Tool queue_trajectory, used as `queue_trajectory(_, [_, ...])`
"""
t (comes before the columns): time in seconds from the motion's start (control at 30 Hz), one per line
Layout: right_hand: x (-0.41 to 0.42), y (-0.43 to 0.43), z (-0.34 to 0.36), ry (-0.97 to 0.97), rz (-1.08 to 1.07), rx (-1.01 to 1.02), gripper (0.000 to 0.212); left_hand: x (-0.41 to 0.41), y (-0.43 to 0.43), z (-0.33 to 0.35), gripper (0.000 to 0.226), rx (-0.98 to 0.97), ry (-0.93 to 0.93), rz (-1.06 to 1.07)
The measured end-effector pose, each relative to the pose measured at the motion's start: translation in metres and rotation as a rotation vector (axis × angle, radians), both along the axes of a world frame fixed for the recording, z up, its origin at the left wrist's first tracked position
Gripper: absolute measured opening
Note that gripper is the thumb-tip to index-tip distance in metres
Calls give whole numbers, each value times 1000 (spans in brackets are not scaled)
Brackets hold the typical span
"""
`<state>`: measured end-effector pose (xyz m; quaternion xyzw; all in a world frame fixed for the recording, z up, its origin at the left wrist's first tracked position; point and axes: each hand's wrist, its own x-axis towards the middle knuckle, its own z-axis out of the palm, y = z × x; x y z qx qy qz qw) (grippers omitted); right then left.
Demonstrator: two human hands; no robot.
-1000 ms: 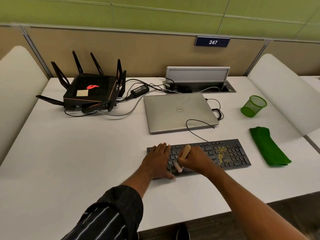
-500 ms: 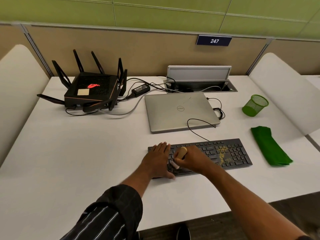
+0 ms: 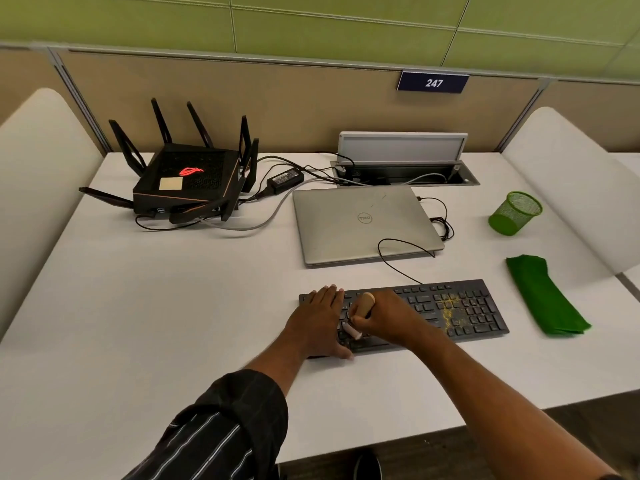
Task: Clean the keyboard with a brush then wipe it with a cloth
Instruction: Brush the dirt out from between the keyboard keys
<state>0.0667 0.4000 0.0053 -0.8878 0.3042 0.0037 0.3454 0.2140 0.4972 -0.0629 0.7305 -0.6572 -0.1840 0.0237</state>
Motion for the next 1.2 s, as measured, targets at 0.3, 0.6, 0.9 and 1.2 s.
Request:
queue_trajectory(0.3, [4,-2,-1,92,103,-43,7,1,3,7,132,-14,-3,-8])
queue_trajectory(0.6, [10,11,-5,-22,-13,60,9,8,9,5,136,1,-22,12])
queue_trajectory(0.9, [13,5,0,-4,73,17,8,9,9,4,136,0,-14,19])
queue_trajectory(1.2, [13,9,-1,87,189,-22,9,10,10,2,137,10,-10,17])
